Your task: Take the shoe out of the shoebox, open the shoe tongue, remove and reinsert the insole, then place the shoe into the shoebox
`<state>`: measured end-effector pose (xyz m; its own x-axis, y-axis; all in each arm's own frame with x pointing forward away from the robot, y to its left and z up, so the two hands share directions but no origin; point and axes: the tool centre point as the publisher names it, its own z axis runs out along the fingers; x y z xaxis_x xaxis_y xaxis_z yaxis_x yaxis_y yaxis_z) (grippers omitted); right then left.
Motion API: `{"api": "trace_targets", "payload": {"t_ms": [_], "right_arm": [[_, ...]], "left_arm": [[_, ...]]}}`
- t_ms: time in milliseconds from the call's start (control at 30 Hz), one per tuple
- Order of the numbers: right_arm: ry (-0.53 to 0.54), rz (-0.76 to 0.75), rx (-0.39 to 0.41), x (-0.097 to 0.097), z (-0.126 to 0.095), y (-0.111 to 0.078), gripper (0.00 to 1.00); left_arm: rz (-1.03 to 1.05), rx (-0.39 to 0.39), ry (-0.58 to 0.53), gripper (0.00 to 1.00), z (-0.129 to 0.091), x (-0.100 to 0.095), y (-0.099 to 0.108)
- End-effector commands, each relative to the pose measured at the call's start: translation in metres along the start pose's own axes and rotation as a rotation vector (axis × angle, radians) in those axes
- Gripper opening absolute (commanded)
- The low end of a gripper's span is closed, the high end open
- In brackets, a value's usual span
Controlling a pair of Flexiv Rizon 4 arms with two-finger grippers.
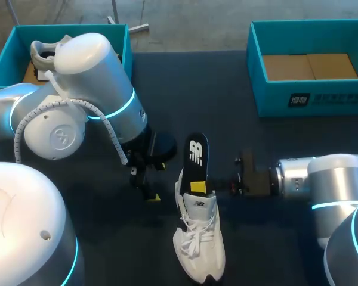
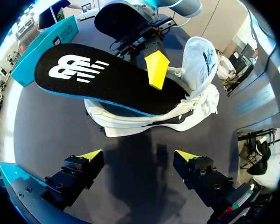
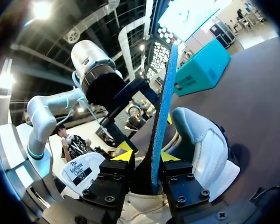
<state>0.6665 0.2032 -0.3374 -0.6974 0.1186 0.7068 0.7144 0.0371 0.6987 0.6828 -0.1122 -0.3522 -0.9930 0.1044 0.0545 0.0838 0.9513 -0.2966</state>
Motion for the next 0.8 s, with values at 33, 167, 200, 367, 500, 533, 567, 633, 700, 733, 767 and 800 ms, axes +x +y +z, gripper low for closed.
{"api": "trace_targets", "payload": {"t_ms": [33,167,200,367,500,533,567,633,700,733,767,800], "right_arm": [[-0.004,-0.004,-0.005,-0.001,-0.002,0.007,0.32],[-0.002,-0.004,-0.011,-0.003,-0.002,0.012,0.30],[-0.002,-0.002,-0.012,-0.004,-0.002,0.013,0.31],[-0.004,0.005,-0.025,-0.007,-0.002,0.018,0.27],[-0.007,0.021,-0.032,-0.009,-0.001,0.020,0.00],[-0.007,0.027,-0.030,-0.010,0.000,0.019,0.00],[-0.010,0.036,-0.026,-0.011,0.001,0.018,0.00],[-0.011,0.044,-0.019,-0.012,0.002,0.014,0.00],[-0.012,0.050,-0.012,-0.013,0.002,0.009,0.00],[-0.010,0.054,0.000,-0.012,0.002,0.006,0.00],[-0.015,0.060,0.007,-0.013,0.002,0.004,0.00],[-0.016,0.065,0.012,-0.013,0.002,0.001,0.00]], "left_arm": [[-0.001,-0.002,-0.001,1.00,0.000,0.000,0.000],[-0.001,-0.002,-0.001,1.00,0.000,0.000,0.000],[-0.001,-0.002,-0.001,1.00,0.000,0.000,0.000],[-0.001,-0.002,-0.001,1.00,0.000,0.000,0.000],[-0.001,-0.002,-0.001,1.00,0.000,0.000,0.000],[-0.001,-0.002,-0.001,1.00,0.000,0.000,0.000],[-0.001,-0.002,-0.001,1.00,0.000,0.000,0.000],[-0.001,-0.002,-0.001,1.00,0.000,0.000,0.000],[-0.001,-0.002,-0.001,1.00,0.000,0.000,0.000],[-0.001,-0.002,-0.001,1.00,0.000,0.000,0.000],[-0.001,-0.002,-0.001,1.00,0.000,0.000,0.000],[-0.001,-0.002,-0.001,1.00,0.000,0.000,0.000]]}}
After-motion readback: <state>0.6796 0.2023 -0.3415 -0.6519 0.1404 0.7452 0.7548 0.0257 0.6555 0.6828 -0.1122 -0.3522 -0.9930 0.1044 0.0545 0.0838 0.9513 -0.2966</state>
